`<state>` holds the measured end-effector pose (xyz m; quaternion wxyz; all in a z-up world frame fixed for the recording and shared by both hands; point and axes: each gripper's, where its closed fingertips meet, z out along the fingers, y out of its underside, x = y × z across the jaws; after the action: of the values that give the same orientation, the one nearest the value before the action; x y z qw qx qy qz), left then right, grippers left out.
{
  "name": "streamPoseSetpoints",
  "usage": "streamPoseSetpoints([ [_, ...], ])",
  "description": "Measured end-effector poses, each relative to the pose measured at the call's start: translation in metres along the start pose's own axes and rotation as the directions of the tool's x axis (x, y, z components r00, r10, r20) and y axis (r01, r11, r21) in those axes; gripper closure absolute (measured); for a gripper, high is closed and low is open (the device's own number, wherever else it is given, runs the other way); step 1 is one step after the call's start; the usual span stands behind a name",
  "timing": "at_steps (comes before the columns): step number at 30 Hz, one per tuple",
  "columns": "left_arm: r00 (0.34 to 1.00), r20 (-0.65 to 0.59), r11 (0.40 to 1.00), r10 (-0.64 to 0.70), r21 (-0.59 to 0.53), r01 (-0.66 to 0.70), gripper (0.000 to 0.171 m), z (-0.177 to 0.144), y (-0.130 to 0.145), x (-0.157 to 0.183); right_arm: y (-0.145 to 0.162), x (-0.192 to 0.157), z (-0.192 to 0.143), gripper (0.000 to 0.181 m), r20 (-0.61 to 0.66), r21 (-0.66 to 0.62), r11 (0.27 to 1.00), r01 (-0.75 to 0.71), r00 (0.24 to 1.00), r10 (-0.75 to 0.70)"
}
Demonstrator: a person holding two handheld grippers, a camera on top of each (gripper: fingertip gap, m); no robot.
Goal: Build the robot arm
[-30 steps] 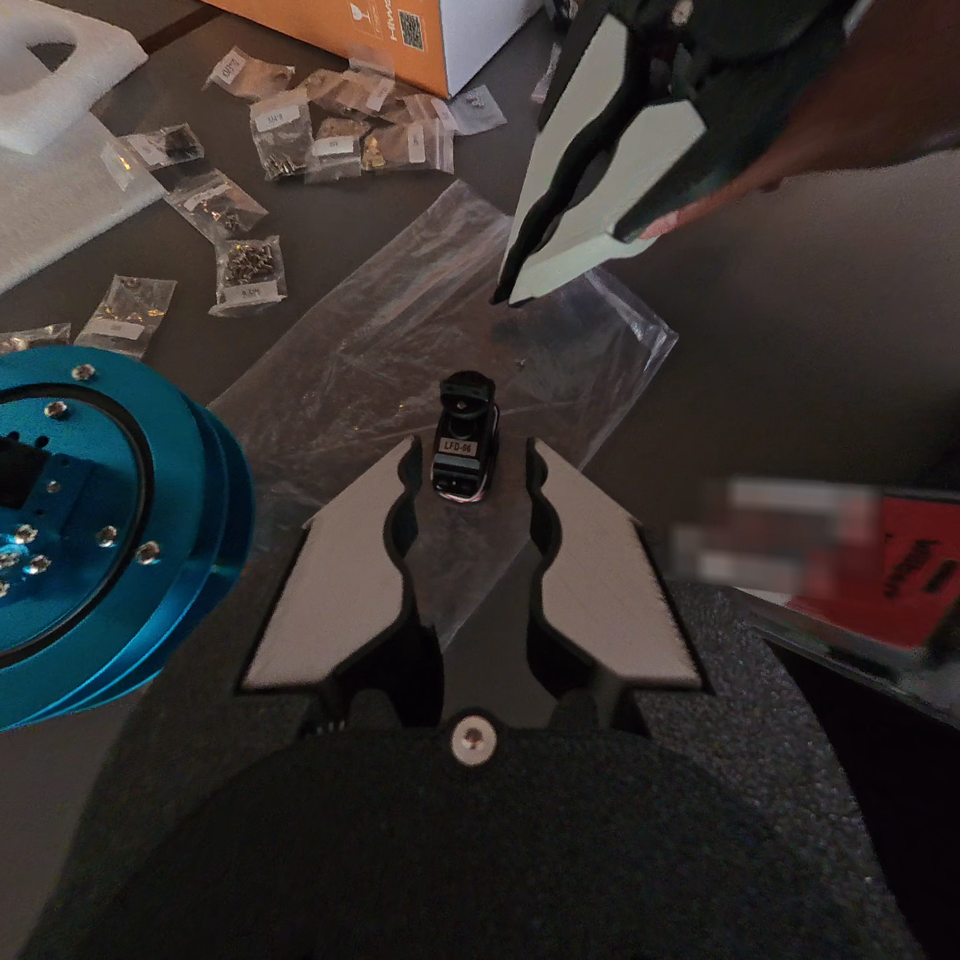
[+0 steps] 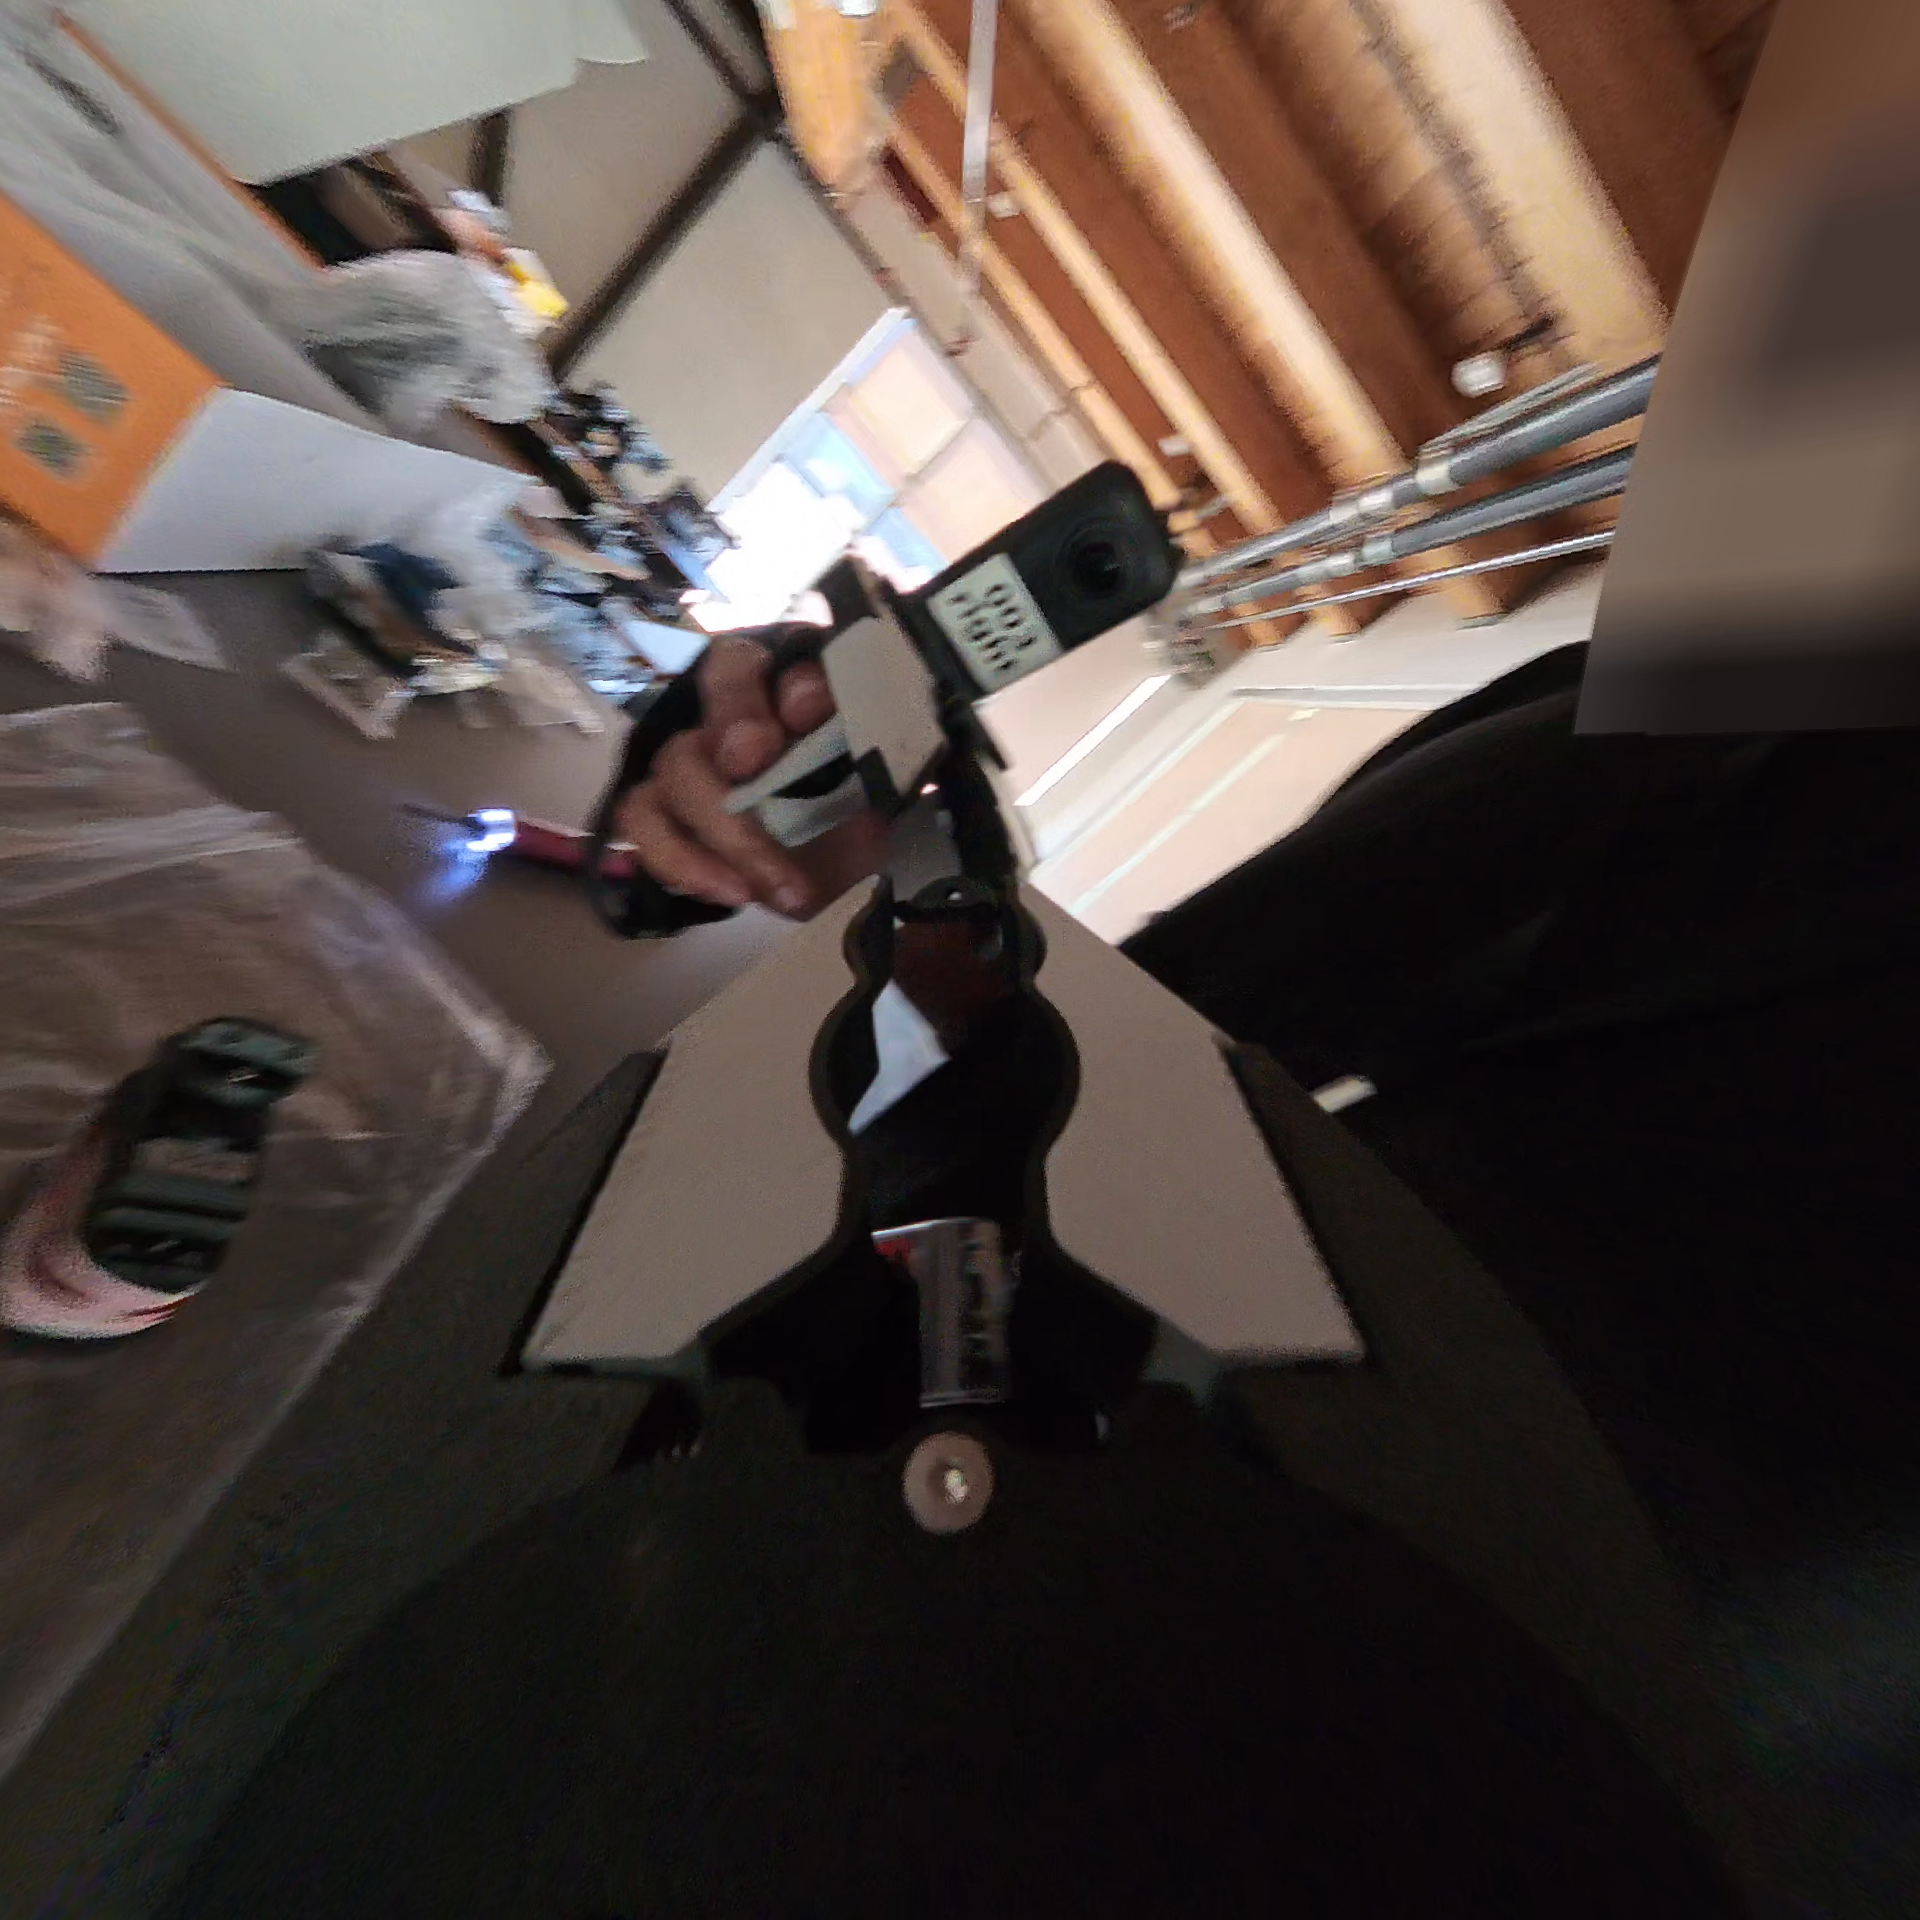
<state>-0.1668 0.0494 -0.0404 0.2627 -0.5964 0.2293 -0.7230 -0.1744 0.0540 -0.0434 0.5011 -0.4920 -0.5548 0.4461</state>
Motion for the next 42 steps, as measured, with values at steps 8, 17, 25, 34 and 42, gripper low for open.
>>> streamPoseSetpoints([
  [8, 0.555, 0.573, 0.797, 0.604, -0.452, -0.401, 0.152, -0.002, 0.016, -0.117, 0.097, 0.022, -0.054, 0.133, -0.227, -0.212, 0.869, -0.446, 0.888, 0.400],
  [17, 0.381, 0.482, 0.595, 0.789, -0.754, -0.279, 0.152, 0.005, 0.028, -0.147, 0.114, 0.016, -0.065, 0.132, -0.238, -0.128, 0.845, -0.519, 0.844, 0.482],
  [25, 0.404, 0.400, 0.498, 0.822, -0.850, -0.173, 0.151, -0.001, 0.034, -0.149, 0.120, 0.023, -0.066, 0.131, -0.215, -0.082, 0.828, -0.555, 0.821, 0.529],
  [34, 0.395, 0.355, 0.437, 0.847, -0.889, -0.138, 0.151, -0.002, 0.033, -0.153, 0.116, 0.025, -0.073, 0.130, -0.196, -0.046, 0.818, -0.573, 0.808, 0.555],
  [42, 0.373, 0.352, 0.428, 0.858, -0.893, -0.141, 0.151, -0.003, 0.033, -0.150, 0.130, 0.037, -0.055, 0.148, -0.256, -0.112, 0.700, -0.705, 0.702, 0.665],
])
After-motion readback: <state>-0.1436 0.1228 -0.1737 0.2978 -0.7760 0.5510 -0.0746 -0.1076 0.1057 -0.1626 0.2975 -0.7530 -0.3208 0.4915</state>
